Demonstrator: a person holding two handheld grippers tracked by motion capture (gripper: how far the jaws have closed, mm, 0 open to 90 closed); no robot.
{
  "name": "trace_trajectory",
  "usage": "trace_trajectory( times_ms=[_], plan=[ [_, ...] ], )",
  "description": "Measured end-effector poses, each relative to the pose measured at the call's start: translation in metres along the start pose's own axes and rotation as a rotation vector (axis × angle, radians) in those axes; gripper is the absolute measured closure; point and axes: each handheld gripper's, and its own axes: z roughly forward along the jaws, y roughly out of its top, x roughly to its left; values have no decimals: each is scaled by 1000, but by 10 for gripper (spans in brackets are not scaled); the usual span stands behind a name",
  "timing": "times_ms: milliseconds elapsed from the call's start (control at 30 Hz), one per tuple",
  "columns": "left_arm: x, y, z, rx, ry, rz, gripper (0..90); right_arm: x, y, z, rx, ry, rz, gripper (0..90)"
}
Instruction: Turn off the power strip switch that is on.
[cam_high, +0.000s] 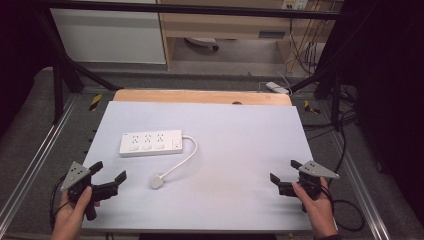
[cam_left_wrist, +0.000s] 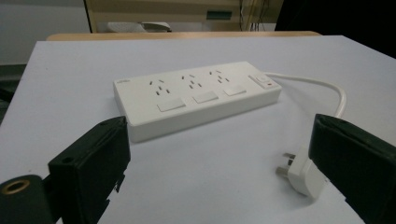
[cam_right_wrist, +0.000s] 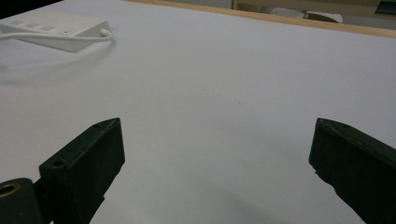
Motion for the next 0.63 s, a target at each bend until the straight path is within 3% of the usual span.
trace_trajectory(
  times_ms=[433, 633],
  plan=[
    [-6, -17, 10, 128, -1, 32, 59, 0, -1, 1, 14, -1, -3, 38],
    [-13, -23, 12, 173, -15, 52, 64, -1, -5, 7, 85, -30, 14, 40]
  ],
)
